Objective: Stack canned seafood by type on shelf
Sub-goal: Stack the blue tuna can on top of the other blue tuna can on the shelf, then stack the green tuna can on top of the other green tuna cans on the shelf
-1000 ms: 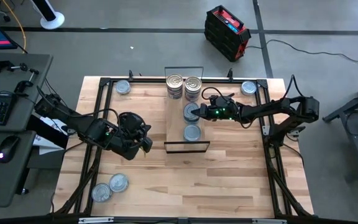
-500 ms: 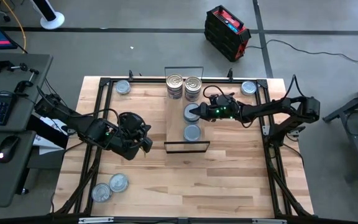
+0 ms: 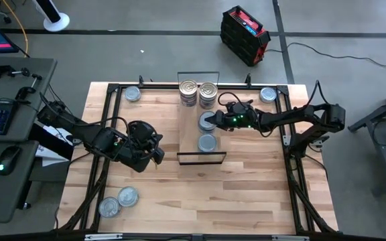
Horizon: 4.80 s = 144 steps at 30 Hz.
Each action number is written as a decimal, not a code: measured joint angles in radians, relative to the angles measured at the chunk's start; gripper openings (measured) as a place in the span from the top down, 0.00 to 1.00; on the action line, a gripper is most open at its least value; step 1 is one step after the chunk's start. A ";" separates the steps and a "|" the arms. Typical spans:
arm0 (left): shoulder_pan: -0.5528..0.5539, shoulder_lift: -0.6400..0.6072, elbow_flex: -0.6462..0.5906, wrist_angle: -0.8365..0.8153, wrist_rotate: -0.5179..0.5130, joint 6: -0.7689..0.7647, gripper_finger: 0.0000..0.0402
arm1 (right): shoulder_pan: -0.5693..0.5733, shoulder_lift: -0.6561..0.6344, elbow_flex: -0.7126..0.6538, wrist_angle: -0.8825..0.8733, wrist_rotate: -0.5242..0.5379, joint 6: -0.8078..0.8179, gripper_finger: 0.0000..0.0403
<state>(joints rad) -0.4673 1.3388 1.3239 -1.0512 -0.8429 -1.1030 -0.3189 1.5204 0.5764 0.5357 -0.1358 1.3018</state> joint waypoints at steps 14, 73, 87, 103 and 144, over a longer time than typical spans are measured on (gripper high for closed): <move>0.000 0.000 0.000 0.000 0.000 0.018 1.00 | 0.017 0.001 0.369 -0.701 0.109 -0.246 0.10; 0.220 0.000 0.000 0.241 0.136 0.027 1.00 | -0.022 0.013 0.312 -0.905 0.119 -0.701 0.99; 0.195 0.000 0.000 0.216 0.243 0.271 1.00 | -0.021 0.013 0.313 -0.819 0.074 -0.617 1.00; 0.157 -0.159 0.000 -0.058 0.277 0.406 1.00 | -0.013 0.061 0.313 -0.700 0.090 -0.472 1.00; -0.491 0.240 -0.487 0.428 0.647 0.066 1.00 | 1.121 0.193 0.426 -0.944 0.646 0.217 1.00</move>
<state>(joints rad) -0.9580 1.5783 0.8365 -0.6228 -0.1959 -1.0367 0.8019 1.7130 1.0027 -0.4082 0.5105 1.5188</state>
